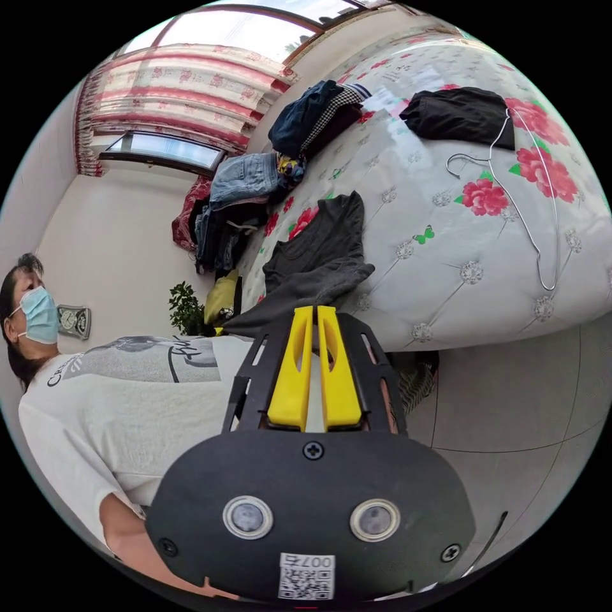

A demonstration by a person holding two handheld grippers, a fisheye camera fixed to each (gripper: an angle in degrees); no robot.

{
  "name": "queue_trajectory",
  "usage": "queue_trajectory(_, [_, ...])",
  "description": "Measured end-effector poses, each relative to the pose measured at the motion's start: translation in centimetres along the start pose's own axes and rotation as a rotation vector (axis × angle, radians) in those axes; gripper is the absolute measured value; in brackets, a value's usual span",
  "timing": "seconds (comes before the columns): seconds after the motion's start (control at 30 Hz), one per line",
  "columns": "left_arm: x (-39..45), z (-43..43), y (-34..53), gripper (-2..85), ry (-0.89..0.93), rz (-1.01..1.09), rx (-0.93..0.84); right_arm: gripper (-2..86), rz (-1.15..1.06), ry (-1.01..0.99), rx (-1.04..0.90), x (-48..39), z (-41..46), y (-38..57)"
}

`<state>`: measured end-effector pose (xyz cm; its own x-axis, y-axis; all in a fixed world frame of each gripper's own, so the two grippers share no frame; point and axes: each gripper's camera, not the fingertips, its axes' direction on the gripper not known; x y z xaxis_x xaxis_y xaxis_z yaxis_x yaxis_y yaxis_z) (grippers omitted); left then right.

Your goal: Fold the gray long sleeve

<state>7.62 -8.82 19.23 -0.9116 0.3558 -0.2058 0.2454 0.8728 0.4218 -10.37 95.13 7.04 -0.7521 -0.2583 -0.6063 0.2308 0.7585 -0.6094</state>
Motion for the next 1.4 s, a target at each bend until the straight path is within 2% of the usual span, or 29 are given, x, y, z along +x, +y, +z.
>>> queue_trajectory(0.07, [-0.7,0.2,0.6,-0.8,-0.001,-0.038,0.016,-0.2,0.019,-0.01,0.005,0.5,0.2,0.2])
queue_trajectory(0.17, [0.4,-0.7,0.7,-0.8,0.054,0.029,0.117,-0.2,0.025,-0.075,0.106,0.5,-0.4,0.6])
queue_trajectory(0.33, [-0.7,-1.5,-2.1,-0.8,0.103,0.028,0.124,-0.2,0.044,-0.127,0.104,0.9,0.1,-1.4])
queue_trajectory(0.43, [-2.6,-1.4,-6.0,-0.6,0.143,-0.023,0.138,-0.1,0.046,-0.172,0.121,0.6,0.6,-4.8])
queue_trajectory(0.53, [-4.4,-1.0,-11.9,0.1,0.106,-0.078,0.193,0.2,0.065,-0.184,0.124,0.1,2.3,-10.5])
queue_trajectory(0.7, [-5.9,0.9,-21.4,6.0,-0.017,-0.242,0.406,2.6,0.077,0.024,0.247,-1.7,7.5,-20.7])
queue_trajectory(0.8, [-5.5,2.1,-23.5,6.8,-0.05,-0.242,0.421,4.4,0.118,0.094,0.225,-1.1,10.8,-22.1])
queue_trajectory(0.93, [-5.4,4.4,-22.6,7.3,-0.168,-0.197,0.271,6.3,0.164,0.202,0.201,0.4,13.8,-19.2])
queue_trajectory(1.1, [-6.5,6.1,-16.7,7.4,-0.261,-0.247,0.198,7.9,0.392,0.151,0.218,4.4,16.7,-13.1])
queue_trajectory(1.27, [-8.1,6.6,-14.6,8.1,-0.206,-0.332,0.215,8.7,0.5,0.026,0.182,5.5,21.6,-13.2])
queue_trajectory(1.4, [-10.0,6.0,-14.4,8.7,-0.071,-0.404,0.308,8.1,0.51,0.079,0.194,3.8,25.0,-16.5])
